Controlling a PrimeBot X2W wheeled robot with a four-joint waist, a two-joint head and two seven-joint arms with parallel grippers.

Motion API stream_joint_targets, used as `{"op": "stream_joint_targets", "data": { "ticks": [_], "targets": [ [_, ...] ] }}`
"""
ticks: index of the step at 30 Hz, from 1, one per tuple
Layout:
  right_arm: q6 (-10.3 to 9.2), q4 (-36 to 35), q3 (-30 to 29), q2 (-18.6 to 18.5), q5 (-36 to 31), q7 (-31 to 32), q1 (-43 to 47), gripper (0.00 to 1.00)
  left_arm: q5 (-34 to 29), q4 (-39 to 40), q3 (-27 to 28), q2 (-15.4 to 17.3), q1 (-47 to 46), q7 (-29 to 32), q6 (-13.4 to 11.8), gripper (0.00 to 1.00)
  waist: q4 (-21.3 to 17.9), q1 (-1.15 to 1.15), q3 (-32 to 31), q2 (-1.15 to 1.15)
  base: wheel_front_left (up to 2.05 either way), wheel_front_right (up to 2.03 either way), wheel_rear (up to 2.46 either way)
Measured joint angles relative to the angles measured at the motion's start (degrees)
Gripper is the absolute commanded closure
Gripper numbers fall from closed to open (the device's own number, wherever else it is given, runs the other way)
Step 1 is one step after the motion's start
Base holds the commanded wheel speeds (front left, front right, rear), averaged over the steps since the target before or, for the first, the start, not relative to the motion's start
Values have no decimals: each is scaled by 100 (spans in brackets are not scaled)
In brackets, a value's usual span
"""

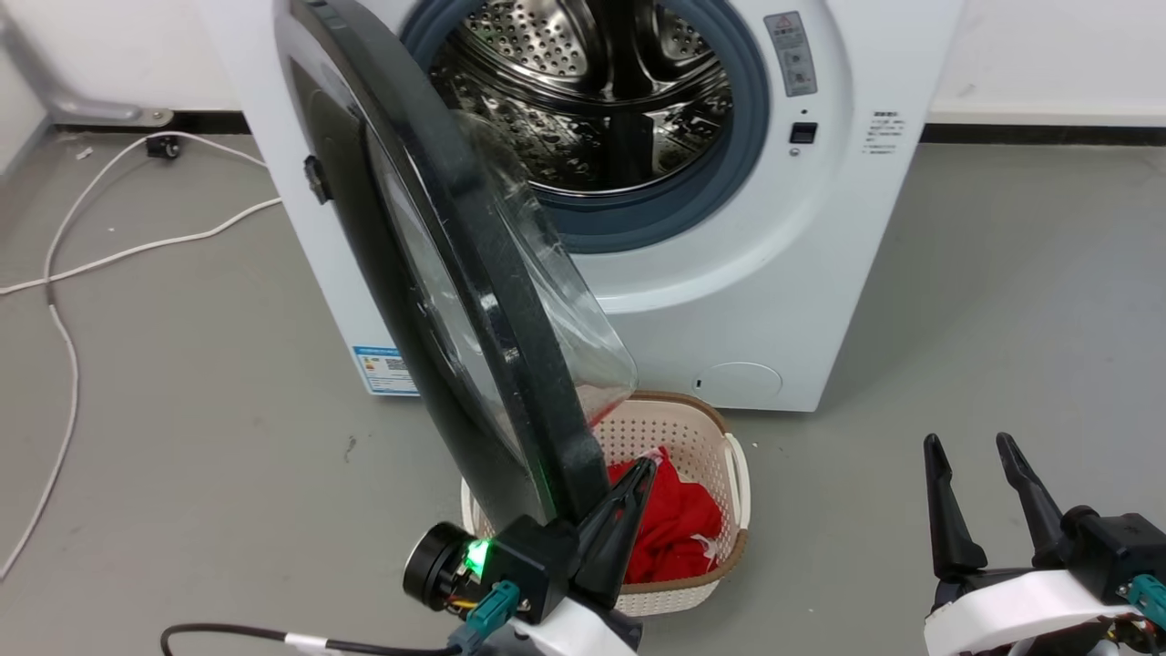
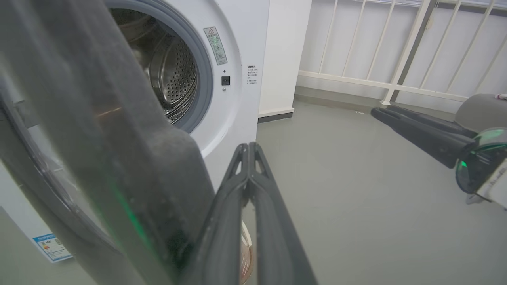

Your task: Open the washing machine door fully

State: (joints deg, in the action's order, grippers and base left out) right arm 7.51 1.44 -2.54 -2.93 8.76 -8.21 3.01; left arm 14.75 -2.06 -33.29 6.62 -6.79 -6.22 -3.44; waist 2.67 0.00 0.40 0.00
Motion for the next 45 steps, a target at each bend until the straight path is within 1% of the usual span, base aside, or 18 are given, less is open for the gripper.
{"op": "stream_joint_targets", "data": {
  "ticks": [9, 13, 20, 31, 36, 41, 45],
  "targets": [
    [0, -78, -2, 0, -14, 54, 59, 0, 3, 505, 60, 263, 463, 171, -270, 100, 400, 0, -50, 0, 0, 0, 0],
    [0, -96, -10, 1, -13, 69, 84, 0, 3, 739, 83, 354, 623, 227, -344, 100, 610, 0, -62, 0, 0, 0, 0],
    [0, -143, -40, 1, -14, 97, 118, 0, 13, 972, 199, 549, 990, 311, -535, 100, 1001, 0, -78, 0, 0, 0, 0],
    [0, -191, -75, 2, -16, 144, 176, 0, 41, 1132, 502, 745, 1208, 304, -854, 100, 1713, 0, -71, 0, 0, 0, 0],
    [0, -242, -83, 2, -24, 171, 179, 0, 68, 1160, 755, 856, 1284, 244, -1026, 100, 2023, 0, -57, 0, 0, 0, 0],
    [0, -307, -77, 3, -43, 223, 175, 0, 131, 1088, 969, 955, 1234, 142, -1068, 100, 2229, 0, -10, 0, 0, 0, 0],
    [0, -347, -58, 2, -76, 274, 159, 0, 191, 887, 1181, 1039, 1004, 22, -1069, 100, 2267, 1, 65, 0, 0, 0, 0]
  ]
}}
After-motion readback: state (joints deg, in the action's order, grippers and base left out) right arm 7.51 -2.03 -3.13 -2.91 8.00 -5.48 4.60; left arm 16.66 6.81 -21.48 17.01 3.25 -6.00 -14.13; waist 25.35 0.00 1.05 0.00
